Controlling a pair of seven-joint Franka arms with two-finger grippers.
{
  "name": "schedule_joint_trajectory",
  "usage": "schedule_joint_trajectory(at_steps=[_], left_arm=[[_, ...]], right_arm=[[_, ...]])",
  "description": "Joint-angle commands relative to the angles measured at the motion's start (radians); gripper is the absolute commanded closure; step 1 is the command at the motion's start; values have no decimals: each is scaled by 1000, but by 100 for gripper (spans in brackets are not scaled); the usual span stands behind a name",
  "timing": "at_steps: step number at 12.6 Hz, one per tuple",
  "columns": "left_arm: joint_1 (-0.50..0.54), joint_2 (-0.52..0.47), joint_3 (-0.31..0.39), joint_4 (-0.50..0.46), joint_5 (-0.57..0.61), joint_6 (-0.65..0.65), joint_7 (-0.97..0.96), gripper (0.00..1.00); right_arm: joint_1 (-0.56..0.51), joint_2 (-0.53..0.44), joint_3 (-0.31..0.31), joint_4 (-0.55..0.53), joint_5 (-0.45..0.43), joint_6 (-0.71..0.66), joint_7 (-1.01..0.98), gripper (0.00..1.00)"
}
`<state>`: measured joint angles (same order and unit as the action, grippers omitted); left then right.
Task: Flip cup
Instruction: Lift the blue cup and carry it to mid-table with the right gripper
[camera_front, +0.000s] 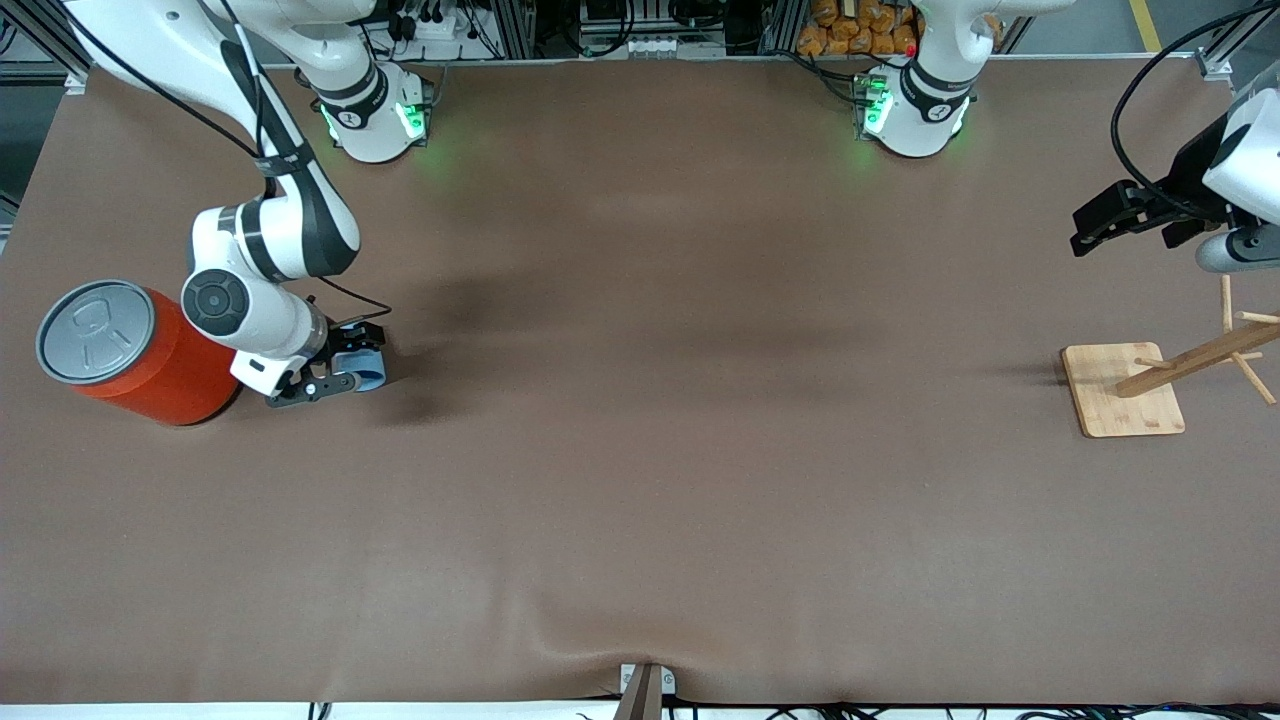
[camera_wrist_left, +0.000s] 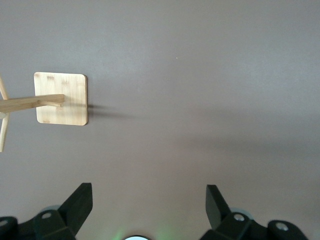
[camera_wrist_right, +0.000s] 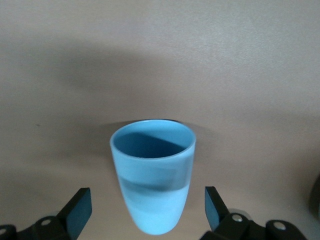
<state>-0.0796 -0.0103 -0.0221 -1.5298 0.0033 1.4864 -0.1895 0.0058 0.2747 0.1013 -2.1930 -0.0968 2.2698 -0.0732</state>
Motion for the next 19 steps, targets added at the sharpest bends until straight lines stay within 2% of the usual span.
schedule_joint_trajectory(at_steps=[1, 5, 6, 8, 9, 10, 12, 13, 16, 17, 19], left_arm=[[6, 6, -7, 14, -2, -17, 15, 0], [4, 7, -7, 16, -2, -17, 15, 0], [4, 7, -7, 16, -2, -15, 15, 0], [6, 7, -7, 16, -2, -17, 16, 0], [7, 7, -7, 16, -2, -17, 16, 0], [7, 7, -7, 14, -2, -17, 16, 0], [6, 7, -7, 13, -2, -17, 15, 0], [4, 9, -7, 13, -2, -17, 15, 0], [6, 13, -9, 13, -2, -17, 15, 0], [6, 13, -9, 13, -2, -17, 15, 0], [6, 13, -9, 13, -2, -17, 15, 0]], right_arm=[[-18, 17, 9, -22, -35, 48, -7, 0], [-12, 90, 8, -37, -34, 158, 1, 0], [-17, 104, 8, -34, -35, 177, -7, 20], [-7, 107, 9, -12, -35, 162, 1, 83], [-3, 107, 15, 22, -26, 136, 6, 100], [26, 109, 17, 91, -18, 44, 10, 100], [116, 119, 14, 287, 67, -158, 4, 100], [156, 142, 15, 370, 89, -197, -5, 100], [348, 266, 15, 641, 103, -202, -30, 100], [417, 320, 14, 707, 97, -193, -39, 96], [523, 404, 14, 833, 88, -188, -66, 96]])
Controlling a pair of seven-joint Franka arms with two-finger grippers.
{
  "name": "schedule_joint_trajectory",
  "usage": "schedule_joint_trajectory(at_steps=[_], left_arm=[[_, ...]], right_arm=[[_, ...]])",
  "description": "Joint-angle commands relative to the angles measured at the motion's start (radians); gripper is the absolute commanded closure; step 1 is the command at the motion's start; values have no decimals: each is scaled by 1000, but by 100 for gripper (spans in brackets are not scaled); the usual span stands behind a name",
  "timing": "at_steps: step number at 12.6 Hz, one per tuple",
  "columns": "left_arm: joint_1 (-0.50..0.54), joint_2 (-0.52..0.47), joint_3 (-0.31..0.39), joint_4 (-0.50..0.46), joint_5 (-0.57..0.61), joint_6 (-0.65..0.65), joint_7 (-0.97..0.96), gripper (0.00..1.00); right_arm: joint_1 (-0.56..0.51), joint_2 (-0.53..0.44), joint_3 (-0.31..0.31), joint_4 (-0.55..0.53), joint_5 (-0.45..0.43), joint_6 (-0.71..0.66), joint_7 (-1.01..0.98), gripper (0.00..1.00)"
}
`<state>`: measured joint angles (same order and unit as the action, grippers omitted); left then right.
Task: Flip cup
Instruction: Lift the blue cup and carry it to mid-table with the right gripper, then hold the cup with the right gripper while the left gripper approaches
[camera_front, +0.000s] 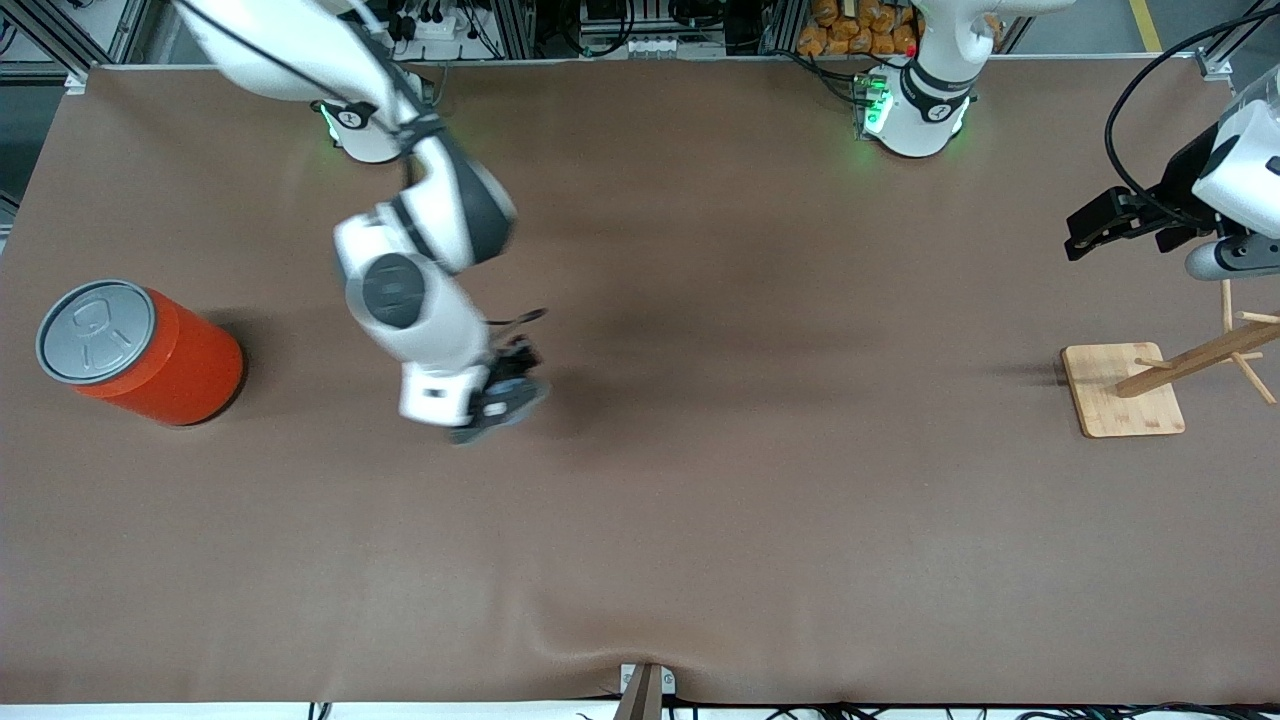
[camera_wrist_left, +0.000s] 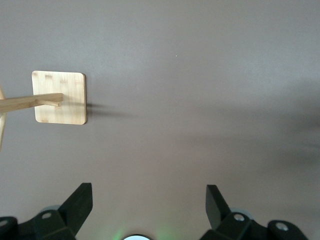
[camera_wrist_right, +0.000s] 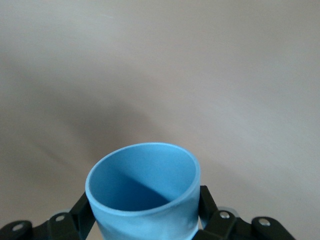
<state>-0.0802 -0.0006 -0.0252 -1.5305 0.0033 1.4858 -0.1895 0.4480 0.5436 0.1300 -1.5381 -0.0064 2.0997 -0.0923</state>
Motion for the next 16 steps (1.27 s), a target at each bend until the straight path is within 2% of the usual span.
schedule_joint_trajectory(at_steps=[1, 4, 6, 7, 9, 12, 16], left_arm=[[7, 4, -5, 13, -2, -16, 15, 0], [8, 5, -7, 10, -2, -16, 16, 0], [8, 22, -7, 10, -3, -15, 15, 0], [10, 33, -7, 10, -5, -12, 9, 0], [10, 62, -7, 12, -16, -12, 1, 0], [10, 123, -9, 6, -29, 4, 5, 0], [11, 229, -10, -20, -173, 54, 16, 0]], right_arm=[[134, 182, -16, 246, -6, -6, -102, 96], [243, 300, -21, 366, -10, 107, -298, 95], [274, 317, -24, 398, -74, 64, -520, 100], [305, 317, -26, 406, -116, 1, -526, 100], [371, 334, -27, 402, -181, -21, -518, 100], [409, 397, -29, 412, -202, -12, -413, 100], [449, 434, -47, 414, -224, 5, -326, 100]])
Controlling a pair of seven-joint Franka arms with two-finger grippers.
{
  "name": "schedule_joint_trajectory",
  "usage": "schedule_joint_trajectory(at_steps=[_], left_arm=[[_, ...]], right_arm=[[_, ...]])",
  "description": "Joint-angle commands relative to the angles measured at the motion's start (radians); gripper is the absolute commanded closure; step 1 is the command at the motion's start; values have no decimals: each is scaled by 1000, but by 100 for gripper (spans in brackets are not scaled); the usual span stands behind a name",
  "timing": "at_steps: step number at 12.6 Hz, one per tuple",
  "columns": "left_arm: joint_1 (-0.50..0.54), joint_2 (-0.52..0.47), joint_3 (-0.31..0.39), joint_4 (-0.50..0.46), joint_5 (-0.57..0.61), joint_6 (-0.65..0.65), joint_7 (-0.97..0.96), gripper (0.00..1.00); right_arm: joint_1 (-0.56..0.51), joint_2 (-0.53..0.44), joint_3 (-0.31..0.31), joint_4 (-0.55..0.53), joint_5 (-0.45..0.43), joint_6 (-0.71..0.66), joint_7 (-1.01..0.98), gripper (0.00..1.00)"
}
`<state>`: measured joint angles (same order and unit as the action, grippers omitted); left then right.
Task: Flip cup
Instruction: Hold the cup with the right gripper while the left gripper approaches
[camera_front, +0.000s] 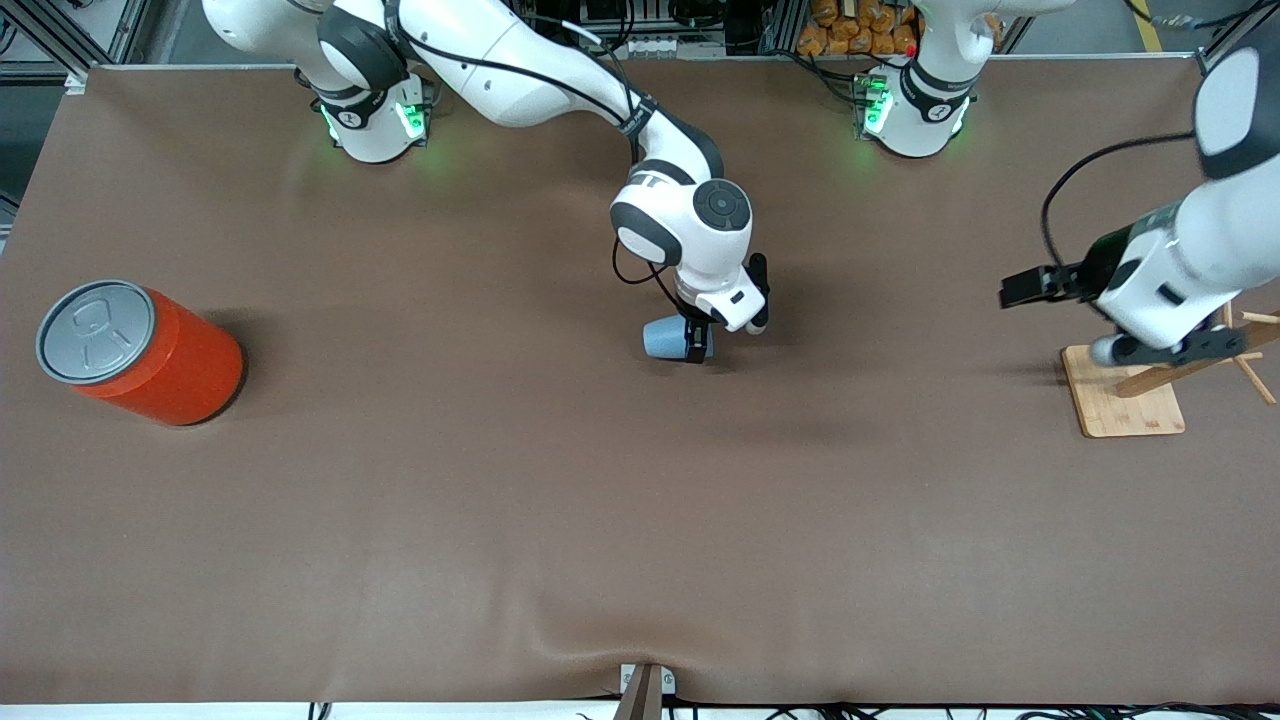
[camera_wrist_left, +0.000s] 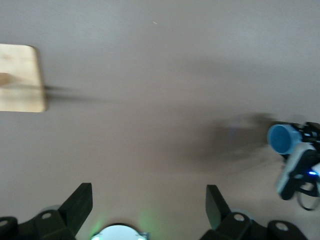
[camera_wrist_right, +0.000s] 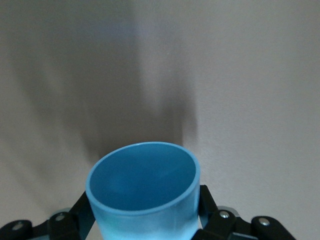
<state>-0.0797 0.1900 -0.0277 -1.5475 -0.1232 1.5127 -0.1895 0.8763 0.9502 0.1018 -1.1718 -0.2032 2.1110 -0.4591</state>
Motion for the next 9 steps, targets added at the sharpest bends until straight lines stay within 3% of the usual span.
schedule_joint_trajectory(at_steps=[1, 3, 4, 5, 7, 9], left_arm=[[9, 63, -8, -23, -77, 53, 16, 0], [3, 92, -8, -69, -114, 122, 19, 0], [-6, 112, -9, -80, -116, 157, 19, 0], [-15, 130, -11, -85, -116, 179, 19, 0], [-17, 167, -27, -85, -139, 211, 19, 0], [-9, 209, -28, -85, -248, 236, 33, 0]], right_arm=[[21, 27, -20, 46, -27, -6, 43, 97], [32, 24, -22, 46, -28, -17, 91, 89], [32, 25, -24, 43, -31, -10, 91, 75], [32, 25, -24, 38, -44, -6, 92, 1], [32, 27, -24, 35, -48, -6, 92, 0], [30, 25, -24, 35, -48, -8, 92, 0]])
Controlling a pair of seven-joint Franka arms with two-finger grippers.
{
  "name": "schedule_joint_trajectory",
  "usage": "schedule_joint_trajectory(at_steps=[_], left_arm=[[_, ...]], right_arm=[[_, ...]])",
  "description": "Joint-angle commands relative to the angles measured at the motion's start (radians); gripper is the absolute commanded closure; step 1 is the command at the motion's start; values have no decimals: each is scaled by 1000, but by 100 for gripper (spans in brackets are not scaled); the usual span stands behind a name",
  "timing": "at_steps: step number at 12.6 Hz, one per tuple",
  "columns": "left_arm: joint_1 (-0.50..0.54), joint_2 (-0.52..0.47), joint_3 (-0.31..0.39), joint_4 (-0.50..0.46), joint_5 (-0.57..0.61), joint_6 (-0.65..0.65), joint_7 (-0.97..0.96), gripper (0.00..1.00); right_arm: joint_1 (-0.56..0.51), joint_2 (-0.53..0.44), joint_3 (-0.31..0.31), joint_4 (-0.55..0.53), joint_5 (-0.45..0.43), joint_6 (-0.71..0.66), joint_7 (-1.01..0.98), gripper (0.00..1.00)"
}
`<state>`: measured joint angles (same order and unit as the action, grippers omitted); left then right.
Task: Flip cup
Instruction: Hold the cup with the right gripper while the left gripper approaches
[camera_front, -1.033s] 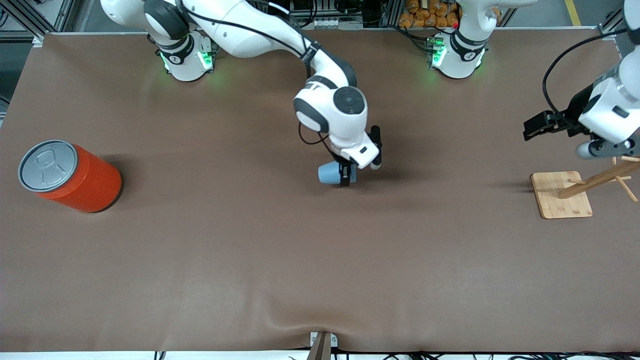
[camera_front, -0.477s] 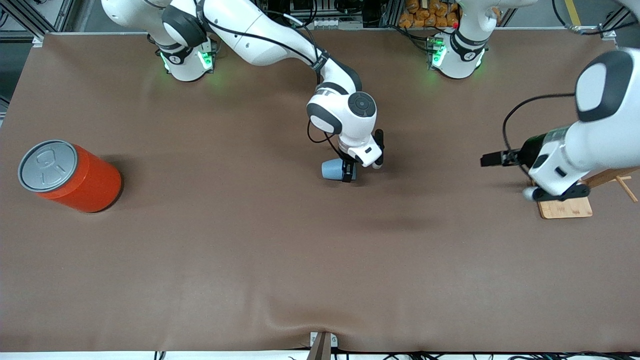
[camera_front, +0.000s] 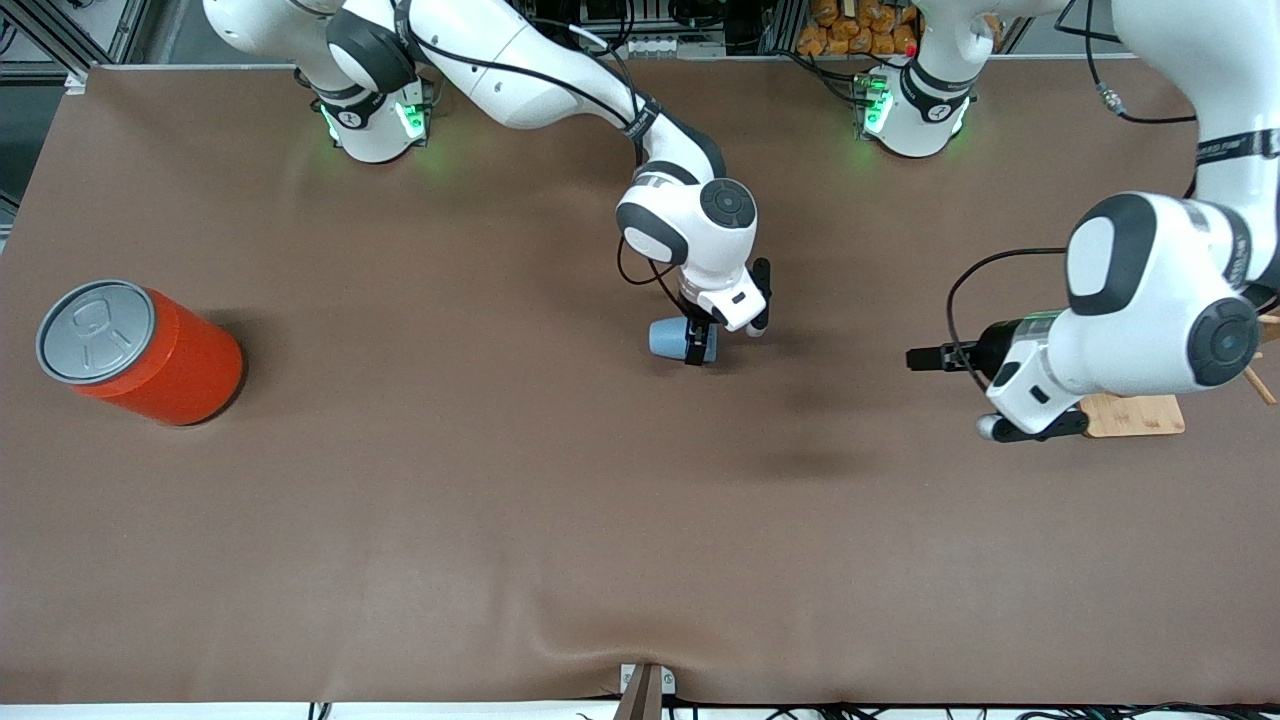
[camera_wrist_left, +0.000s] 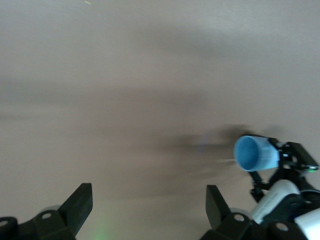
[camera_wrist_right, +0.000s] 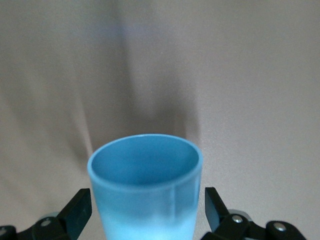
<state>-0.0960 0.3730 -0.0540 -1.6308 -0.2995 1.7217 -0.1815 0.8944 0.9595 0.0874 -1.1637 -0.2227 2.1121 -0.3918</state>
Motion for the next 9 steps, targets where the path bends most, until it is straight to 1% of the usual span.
schedule_joint_trajectory(at_steps=[1, 4, 5, 7, 9], left_arm=[[5, 44, -1, -6, -98, 48, 48, 0], [-7, 73, -3, -40, -245, 125, 66, 0], [-22, 83, -4, -41, -285, 140, 66, 0], [-39, 112, -4, -41, -358, 159, 66, 0], [-41, 141, -4, -41, -436, 159, 89, 0]], right_arm=[[12, 16, -9, 27, -29, -11, 25, 0], [5, -11, -6, 27, -23, -35, 21, 0], [6, -31, -5, 29, -18, -81, 22, 0], [-3, -80, 8, 39, -4, -217, 22, 0], [-17, -149, -3, 41, 70, -292, 22, 0]])
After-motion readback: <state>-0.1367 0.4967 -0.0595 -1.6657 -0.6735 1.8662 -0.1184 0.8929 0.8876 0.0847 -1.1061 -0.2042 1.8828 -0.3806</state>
